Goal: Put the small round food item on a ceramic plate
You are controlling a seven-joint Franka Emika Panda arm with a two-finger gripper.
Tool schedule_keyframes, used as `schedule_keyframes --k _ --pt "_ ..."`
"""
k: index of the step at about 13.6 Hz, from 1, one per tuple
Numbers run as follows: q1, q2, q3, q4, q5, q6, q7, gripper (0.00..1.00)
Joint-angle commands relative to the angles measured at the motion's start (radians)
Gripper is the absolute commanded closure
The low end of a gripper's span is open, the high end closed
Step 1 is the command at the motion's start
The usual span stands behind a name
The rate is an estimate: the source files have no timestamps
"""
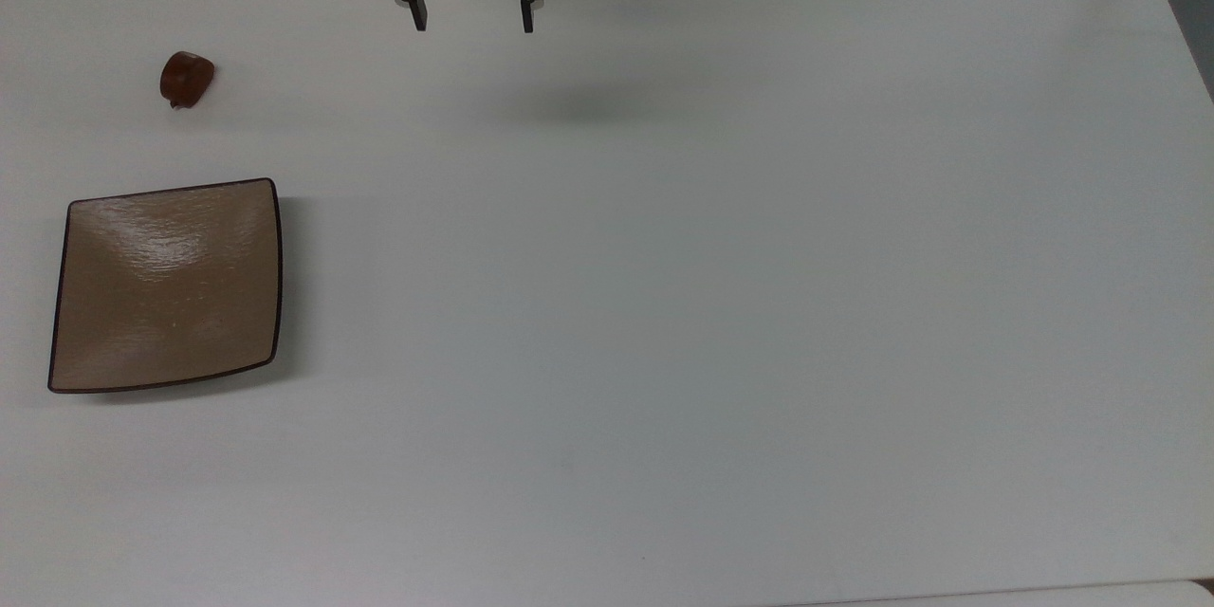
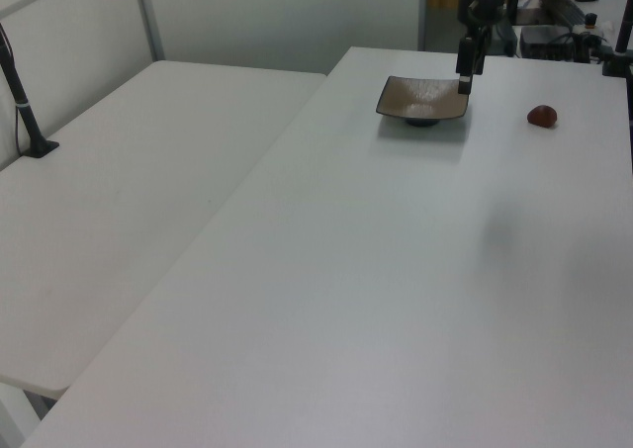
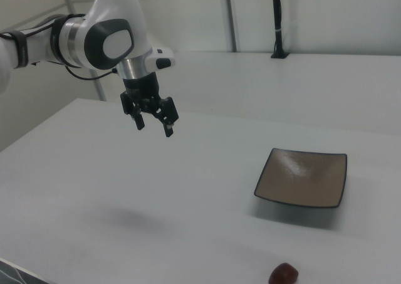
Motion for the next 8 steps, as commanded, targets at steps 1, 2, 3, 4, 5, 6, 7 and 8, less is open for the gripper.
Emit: schedule_keyframes --k 1,2,3,4,5,6,7,8 --pt "0.017 -0.015 -0.014 -0.007 -0.016 0.003 0.009 0.0" --pt "0.017 -0.016 -0.014 -0.007 -0.016 0.003 0.009 0.0" --pt "0.017 -0.018 -0.022 -0.007 -0.017 0.003 0.009 0.0" --pt "0.017 -0.02 -0.025 -0.005 -0.017 0.005 0.009 0.0" --pt "0.017 -0.021 -0.025 -0.007 -0.019 0.003 0.009 0.0" --pt "0.017 -0.023 -0.025 -0.007 -0.02 0.003 0.007 0.0" --pt "0.017 -0.023 -0.027 -0.007 -0.02 0.003 0.007 0.0" --pt "0.017 -0.023 -0.027 -0.005 -0.02 0.005 0.007 0.0"
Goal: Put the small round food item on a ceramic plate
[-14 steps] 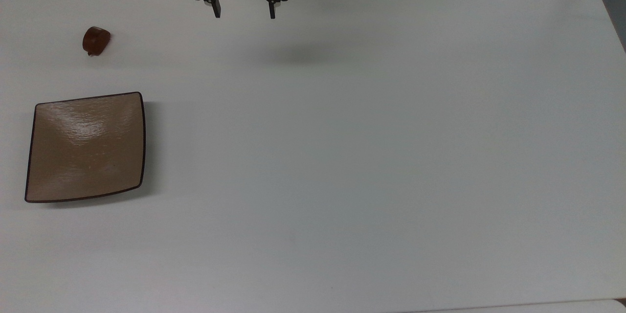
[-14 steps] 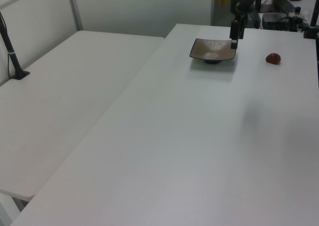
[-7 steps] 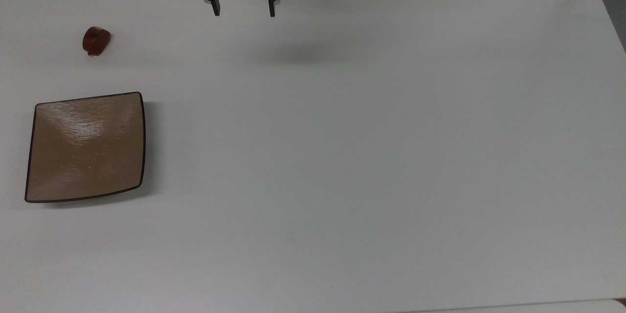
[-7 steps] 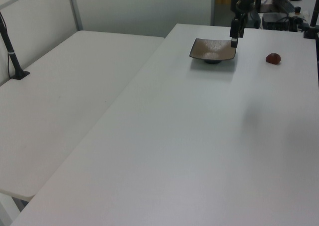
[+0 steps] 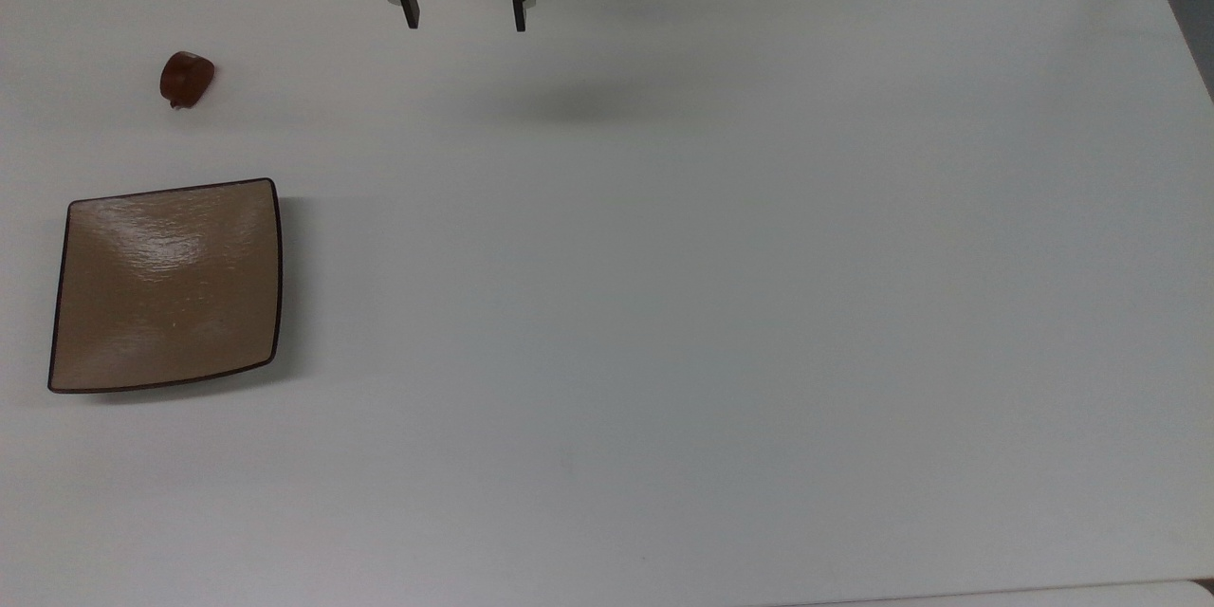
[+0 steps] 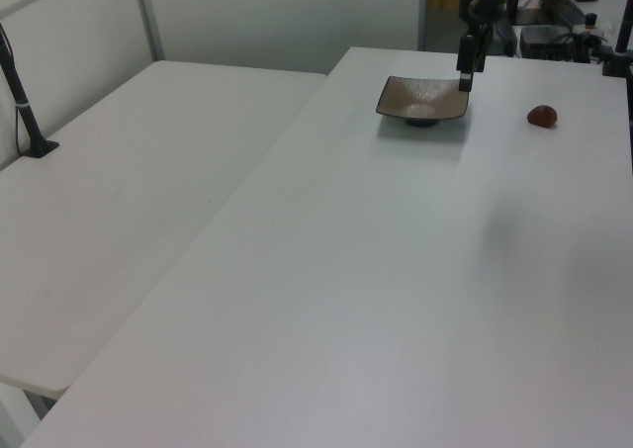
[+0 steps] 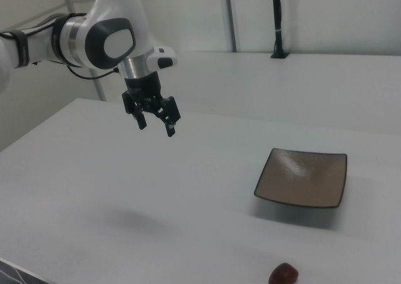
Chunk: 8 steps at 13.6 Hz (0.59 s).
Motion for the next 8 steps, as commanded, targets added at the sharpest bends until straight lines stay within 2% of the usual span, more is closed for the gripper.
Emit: schedule_keyframes --k 1,4,8 --pt "0.016 -0.019 -0.017 -0.008 -0.019 0.006 0.007 0.0" --pt "0.009 -0.024 -0.025 -0.008 -0.025 0.013 -0.002 0.0" --pt "0.012 -0.039 -0.066 -0.008 -0.048 0.007 -0.042 0.0"
